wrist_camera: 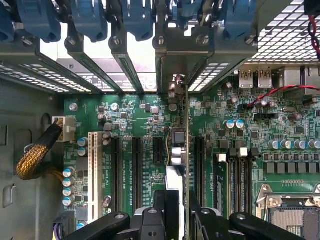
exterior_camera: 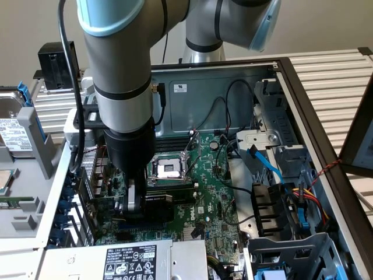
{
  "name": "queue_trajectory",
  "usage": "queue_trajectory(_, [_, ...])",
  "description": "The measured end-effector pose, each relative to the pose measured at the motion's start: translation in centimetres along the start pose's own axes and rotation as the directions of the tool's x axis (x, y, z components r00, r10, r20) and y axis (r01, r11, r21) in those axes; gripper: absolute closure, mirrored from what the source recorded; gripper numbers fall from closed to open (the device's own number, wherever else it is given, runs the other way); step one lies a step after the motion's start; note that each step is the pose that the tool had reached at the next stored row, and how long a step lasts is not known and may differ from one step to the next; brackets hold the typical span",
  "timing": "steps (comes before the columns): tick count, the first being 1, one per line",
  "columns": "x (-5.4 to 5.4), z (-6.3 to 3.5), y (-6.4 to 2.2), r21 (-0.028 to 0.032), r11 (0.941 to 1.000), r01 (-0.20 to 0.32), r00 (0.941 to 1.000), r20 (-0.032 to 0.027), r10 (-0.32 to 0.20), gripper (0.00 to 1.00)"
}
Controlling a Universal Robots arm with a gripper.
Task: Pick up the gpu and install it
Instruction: 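Insert the gpu into the slot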
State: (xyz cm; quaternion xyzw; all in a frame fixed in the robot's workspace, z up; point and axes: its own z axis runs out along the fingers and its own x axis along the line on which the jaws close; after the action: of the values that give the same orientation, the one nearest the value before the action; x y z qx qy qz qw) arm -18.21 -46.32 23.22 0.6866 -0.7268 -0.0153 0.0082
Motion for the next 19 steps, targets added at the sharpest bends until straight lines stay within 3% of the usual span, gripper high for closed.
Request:
queue_trajectory(12, [0.0,0.03,0.03,-0.0017,1.0,-0.001,1.0,0.0001,0.001,0.72])
queue_trajectory(14, [-0.04,0.07,0.15,0.0002,1.0,-0.003,1.0,0.0011,0.003,0.71])
queue_trajectory(16, [-0.05,0.01,0.14,-0.0001,1.0,-0.003,1.0,0.0005,0.003,0.58])
queue_trajectory(19, [-0.05,-0.38,0.15,-0.0002,1.0,-0.003,1.0,0.0004,0.003,0.58])
